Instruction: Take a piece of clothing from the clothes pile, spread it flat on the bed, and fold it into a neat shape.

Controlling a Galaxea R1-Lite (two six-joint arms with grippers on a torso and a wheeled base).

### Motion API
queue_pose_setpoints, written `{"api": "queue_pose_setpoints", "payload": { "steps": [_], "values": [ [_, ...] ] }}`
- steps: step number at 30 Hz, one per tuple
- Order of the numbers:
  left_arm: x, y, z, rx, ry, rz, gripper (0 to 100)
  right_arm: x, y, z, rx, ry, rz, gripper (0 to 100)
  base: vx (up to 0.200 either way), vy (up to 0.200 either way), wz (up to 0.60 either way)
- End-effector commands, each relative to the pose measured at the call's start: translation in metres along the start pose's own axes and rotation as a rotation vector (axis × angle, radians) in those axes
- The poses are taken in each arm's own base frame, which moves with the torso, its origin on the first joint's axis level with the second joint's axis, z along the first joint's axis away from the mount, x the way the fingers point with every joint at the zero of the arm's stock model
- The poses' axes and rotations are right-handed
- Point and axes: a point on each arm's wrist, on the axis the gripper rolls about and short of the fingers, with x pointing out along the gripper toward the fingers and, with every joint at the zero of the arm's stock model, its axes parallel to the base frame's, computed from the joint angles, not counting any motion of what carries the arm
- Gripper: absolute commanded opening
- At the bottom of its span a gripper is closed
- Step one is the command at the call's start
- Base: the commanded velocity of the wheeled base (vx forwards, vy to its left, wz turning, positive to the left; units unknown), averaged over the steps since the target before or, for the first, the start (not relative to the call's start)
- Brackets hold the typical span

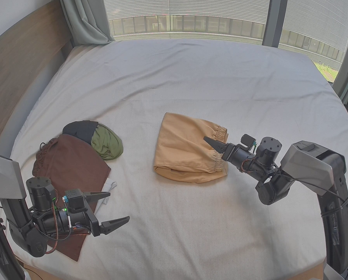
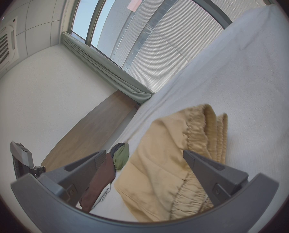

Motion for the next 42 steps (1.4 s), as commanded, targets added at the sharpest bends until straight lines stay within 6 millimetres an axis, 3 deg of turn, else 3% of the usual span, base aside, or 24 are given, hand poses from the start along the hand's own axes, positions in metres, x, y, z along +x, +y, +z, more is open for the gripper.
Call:
{"api": "queue_pose_setpoints", "payload": {
  "steps": [1,6,14,25,32,34,37,42],
  "values": [
    [-0.001,0.0,0.002,0.006,-0.009,0.002,100,-0.01,0.038,0.037,-0.066,-0.05,0.043,100,0.0,0.0,0.0],
    [-0.004,-0.002,0.008,0.023,-0.029,-0.007,100,-0.031,0.063,0.052,-0.152,-0.038,0.029,100,0.0,0.0,0.0],
    [-0.004,-0.014,0.017,0.051,-0.05,-0.043,100,-0.072,0.106,0.06,-0.315,-0.016,-0.004,100,0.0,0.0,0.0],
    [-0.003,-0.027,0.022,0.071,-0.058,-0.091,100,-0.126,0.13,0.063,-0.492,-0.001,-0.105,100,0.0,0.0,0.0],
    [-0.017,-0.054,0.04,0.129,-0.113,-0.14,100,-0.175,0.151,0.059,-0.511,0.023,-0.176,100,0.0,0.0,0.0],
    [-0.02,-0.054,0.043,0.137,-0.122,-0.134,100,-0.18,0.154,0.06,-0.512,0.02,-0.18,100,0.0,0.0,0.0],
    [-0.034,-0.06,0.048,0.156,-0.15,-0.112,100,-0.208,0.166,0.063,-0.522,0.001,-0.2,100,0.0,0.0,0.0],
    [-0.051,-0.067,0.054,0.179,-0.184,-0.089,100,-0.233,0.178,0.062,-0.53,-0.009,-0.213,100,0.0,0.0,0.0]
  ]
}}
